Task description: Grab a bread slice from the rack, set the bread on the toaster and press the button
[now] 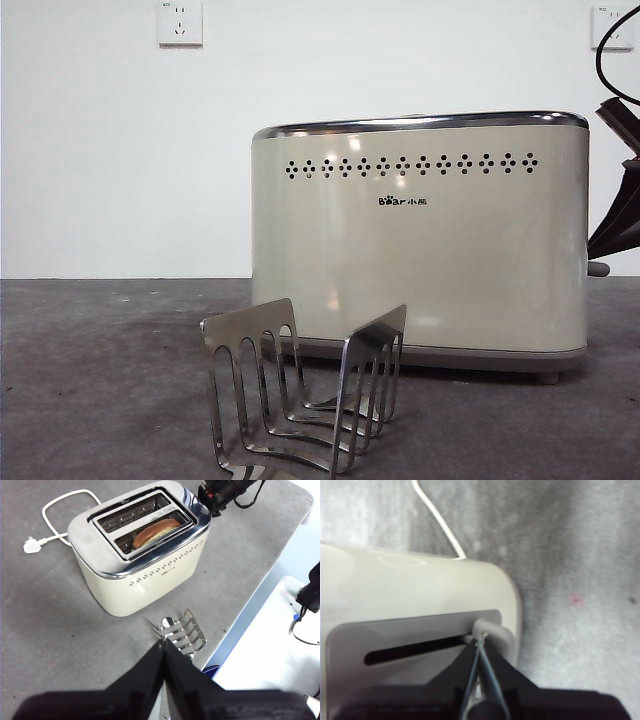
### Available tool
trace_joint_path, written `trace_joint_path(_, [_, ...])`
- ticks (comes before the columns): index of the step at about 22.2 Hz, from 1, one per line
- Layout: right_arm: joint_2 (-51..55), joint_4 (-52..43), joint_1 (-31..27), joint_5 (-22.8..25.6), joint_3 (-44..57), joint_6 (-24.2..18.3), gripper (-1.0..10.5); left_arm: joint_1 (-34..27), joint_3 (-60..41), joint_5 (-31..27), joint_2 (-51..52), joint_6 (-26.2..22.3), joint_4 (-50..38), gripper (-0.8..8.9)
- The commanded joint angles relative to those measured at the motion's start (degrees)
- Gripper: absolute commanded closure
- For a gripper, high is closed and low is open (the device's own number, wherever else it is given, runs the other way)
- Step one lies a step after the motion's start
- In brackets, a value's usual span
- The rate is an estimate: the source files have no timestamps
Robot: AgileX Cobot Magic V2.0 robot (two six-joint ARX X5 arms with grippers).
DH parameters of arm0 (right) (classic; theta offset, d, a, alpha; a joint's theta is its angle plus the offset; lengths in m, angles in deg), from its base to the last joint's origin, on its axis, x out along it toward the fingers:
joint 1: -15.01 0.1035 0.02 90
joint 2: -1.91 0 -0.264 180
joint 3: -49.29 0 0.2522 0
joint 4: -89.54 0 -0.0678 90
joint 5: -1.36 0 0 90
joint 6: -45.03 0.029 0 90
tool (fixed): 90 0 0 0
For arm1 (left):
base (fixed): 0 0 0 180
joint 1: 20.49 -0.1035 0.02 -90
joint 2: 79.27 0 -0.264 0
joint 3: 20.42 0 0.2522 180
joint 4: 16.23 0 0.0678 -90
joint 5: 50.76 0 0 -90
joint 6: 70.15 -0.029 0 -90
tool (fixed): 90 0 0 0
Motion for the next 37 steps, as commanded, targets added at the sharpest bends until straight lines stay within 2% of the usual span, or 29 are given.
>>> trace_joint_path(1, [1.1,1.7,0.2,1.9,-0.2,-1.0,9.5,-0.2,-0.2,0.0,0.1,0.3,-0.2,8.22])
trace_joint_path(13, [15.0,8.6,0.3,2.2,-8.4,-2.6,9.5,-0.2,-0.2,0.0,0.1,0.1,-0.2,8.22])
trace_joint_path(17, [21.7,15.6,0.3,4.4,-14.4,-5.9,9.5,-0.2,-0.2,0.0,0.1,0.1,-0.2,8.21])
trace_joint_path(19, [25.8,20.1,0.3,8.7,-18.3,-8.4,9.5,-0.2,-0.2,0.0,0.1,0.1,-0.2,8.16])
trace_joint_path(22, [31.8,26.7,0.3,19.4,-25.7,-11.4,9.5,-0.2,-0.2,0.0,-0.4,0.1,-0.2,8.16])
trace_joint_path(25, [35.0,29.0,0.3,27.1,-34.4,-11.5,9.5,-0.2,-0.2,0.0,-1.9,0.1,-0.2,8.17])
trace_joint_path(30, [33.9,34.2,0.3,41.9,-47.5,-11.5,9.5,-0.2,-0.2,0.0,-6.2,0.1,-0.2,8.17])
trace_joint_path(33, [32.9,37.7,0.3,43.9,-50.8,-11.5,9.5,-0.2,-0.3,0.1,-8.2,0.1,-0.2,8.16])
trace_joint_path(37, [31.0,44.2,0.3,44.0,-53.5,-11.5,9.5,-3.0,-0.2,0.1,-9.1,0.1,-0.3,8.16])
